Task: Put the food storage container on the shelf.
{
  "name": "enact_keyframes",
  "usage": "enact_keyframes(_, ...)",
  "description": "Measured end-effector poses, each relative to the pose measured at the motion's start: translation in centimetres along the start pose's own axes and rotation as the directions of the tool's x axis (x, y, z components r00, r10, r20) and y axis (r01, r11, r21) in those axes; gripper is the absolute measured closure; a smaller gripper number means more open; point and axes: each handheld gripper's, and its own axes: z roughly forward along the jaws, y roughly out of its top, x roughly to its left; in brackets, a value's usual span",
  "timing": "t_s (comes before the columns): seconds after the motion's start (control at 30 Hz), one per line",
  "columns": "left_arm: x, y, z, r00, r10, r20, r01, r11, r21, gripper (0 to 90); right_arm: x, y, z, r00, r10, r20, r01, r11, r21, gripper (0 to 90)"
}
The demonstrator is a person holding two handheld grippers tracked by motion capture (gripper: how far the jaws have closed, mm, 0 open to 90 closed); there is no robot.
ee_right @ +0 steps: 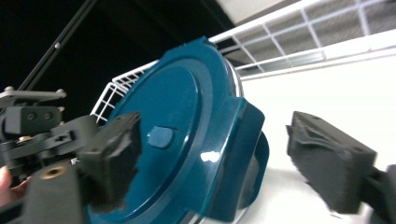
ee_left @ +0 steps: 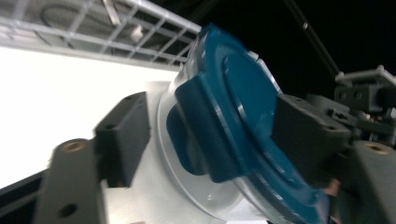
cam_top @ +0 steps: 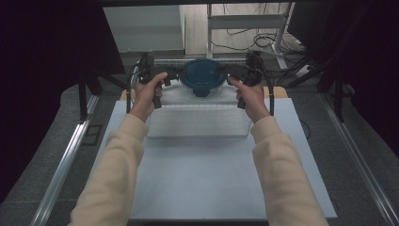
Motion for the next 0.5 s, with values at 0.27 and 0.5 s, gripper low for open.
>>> enact_keyframes(0.27,-2.7,-1.7,-3.7,0.9837,0.175,-0.042,-0.175,0.9845,-0.007,23.7,1.9,-1.7,-2.8,0.9925,-0.115,0.042,0.117,0.992,-0.054,8.7)
enact_keyframes(0.5,-4.1,-5.7,-7.1,0.9574,0.285,-0.044,-0.284,0.9582,0.035,25.0,3.5,-4.9,-6.9,0.9267,-0.369,0.069,0.373,0.927,-0.045,12.4)
